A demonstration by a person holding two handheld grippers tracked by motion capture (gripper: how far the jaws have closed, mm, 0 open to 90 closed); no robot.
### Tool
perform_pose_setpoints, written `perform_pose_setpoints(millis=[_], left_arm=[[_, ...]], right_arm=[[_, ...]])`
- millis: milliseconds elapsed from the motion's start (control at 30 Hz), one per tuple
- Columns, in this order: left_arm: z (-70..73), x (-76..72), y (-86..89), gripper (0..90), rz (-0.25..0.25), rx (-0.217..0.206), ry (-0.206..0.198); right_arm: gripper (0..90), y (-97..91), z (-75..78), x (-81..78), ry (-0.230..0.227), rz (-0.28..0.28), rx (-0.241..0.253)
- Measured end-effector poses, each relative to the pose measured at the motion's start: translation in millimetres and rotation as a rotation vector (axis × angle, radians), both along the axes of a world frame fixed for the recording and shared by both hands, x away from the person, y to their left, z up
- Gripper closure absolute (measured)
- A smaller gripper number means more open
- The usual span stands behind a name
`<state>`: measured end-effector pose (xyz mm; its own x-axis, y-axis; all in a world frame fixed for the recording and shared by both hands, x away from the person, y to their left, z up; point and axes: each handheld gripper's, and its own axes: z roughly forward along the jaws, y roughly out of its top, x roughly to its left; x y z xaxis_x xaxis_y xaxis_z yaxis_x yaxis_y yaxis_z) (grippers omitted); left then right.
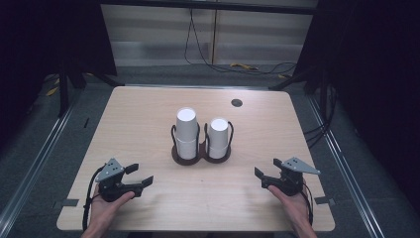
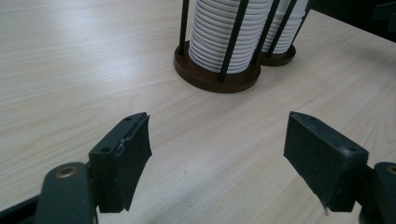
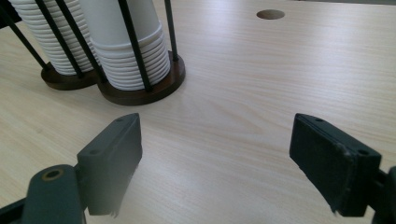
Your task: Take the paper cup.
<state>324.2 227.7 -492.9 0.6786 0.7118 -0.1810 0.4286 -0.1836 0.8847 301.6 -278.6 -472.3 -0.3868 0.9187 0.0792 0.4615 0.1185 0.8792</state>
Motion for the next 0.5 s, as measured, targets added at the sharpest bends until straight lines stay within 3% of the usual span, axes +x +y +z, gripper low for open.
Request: perform_pose_setpoints(millis=[500], left_arm=[[0.0,2.6,4.0,22.7,0.013,-0.019,0.009]], right_arm=[[18.9,9.9,6.8,5.5,-0.001,0.074,0.020]])
